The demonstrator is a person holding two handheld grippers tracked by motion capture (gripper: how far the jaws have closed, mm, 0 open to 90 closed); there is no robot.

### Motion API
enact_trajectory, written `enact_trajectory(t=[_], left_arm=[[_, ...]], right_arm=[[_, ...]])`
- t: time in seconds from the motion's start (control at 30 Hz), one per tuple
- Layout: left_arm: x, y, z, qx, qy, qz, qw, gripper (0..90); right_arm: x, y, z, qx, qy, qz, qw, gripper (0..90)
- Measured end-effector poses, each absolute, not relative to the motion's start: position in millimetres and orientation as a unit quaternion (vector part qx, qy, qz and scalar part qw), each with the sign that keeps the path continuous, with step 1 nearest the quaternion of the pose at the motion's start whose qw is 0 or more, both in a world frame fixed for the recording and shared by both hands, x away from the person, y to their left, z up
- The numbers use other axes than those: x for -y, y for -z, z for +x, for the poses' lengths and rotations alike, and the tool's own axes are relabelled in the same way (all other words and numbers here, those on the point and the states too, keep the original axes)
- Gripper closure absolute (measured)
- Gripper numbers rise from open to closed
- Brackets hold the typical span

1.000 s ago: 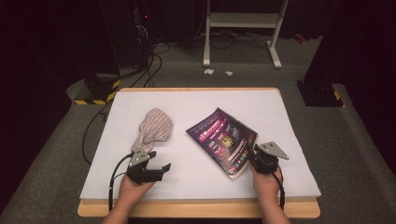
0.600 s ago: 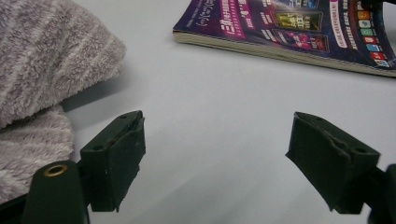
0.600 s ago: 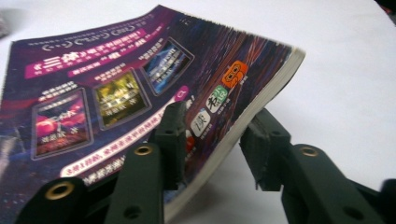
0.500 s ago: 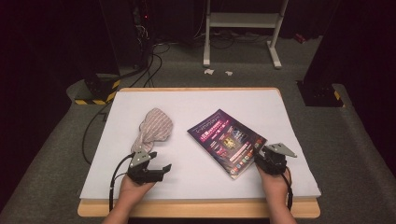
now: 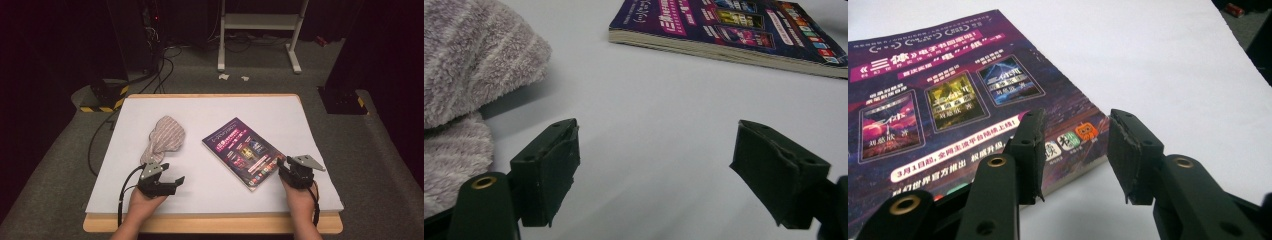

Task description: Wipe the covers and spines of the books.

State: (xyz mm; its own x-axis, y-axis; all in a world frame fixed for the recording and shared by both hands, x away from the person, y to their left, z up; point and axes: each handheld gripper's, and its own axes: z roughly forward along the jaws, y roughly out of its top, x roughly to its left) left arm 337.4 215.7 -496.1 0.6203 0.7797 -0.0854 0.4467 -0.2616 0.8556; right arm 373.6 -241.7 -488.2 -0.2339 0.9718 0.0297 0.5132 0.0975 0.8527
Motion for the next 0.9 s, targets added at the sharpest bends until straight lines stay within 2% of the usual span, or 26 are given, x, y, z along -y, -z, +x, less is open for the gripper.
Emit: enact_trajectory(t=[0.1,0.2,0.53,0.7,0.9], left_arm=[[-215.5,496.1,337.3,-0.393,-0.182,0.775,0.46,20.5],[-215.6,496.1,337.3,-0.392,-0.181,0.775,0.461,20.8],[-219.1,493.5,336.2,-0.396,-0.179,0.765,0.475,20.8],[-219.7,493.1,336.3,-0.396,-0.18,0.765,0.474,20.8],[-217.6,492.7,336.0,-0.394,-0.178,0.767,0.473,20.9]], right_arm=[[239.7,486.0,380.3,-0.688,-0.392,0.538,0.291,55.0],[238.4,485.6,394.3,-0.703,-0.384,0.539,0.261,51.2],[239.9,494.6,436.8,-0.721,-0.34,0.559,0.227,36.7],[242.8,500.0,443.7,-0.721,-0.34,0.571,0.196,36.9],[239.2,499.4,435.6,-0.732,-0.34,0.56,0.188,37.9]])
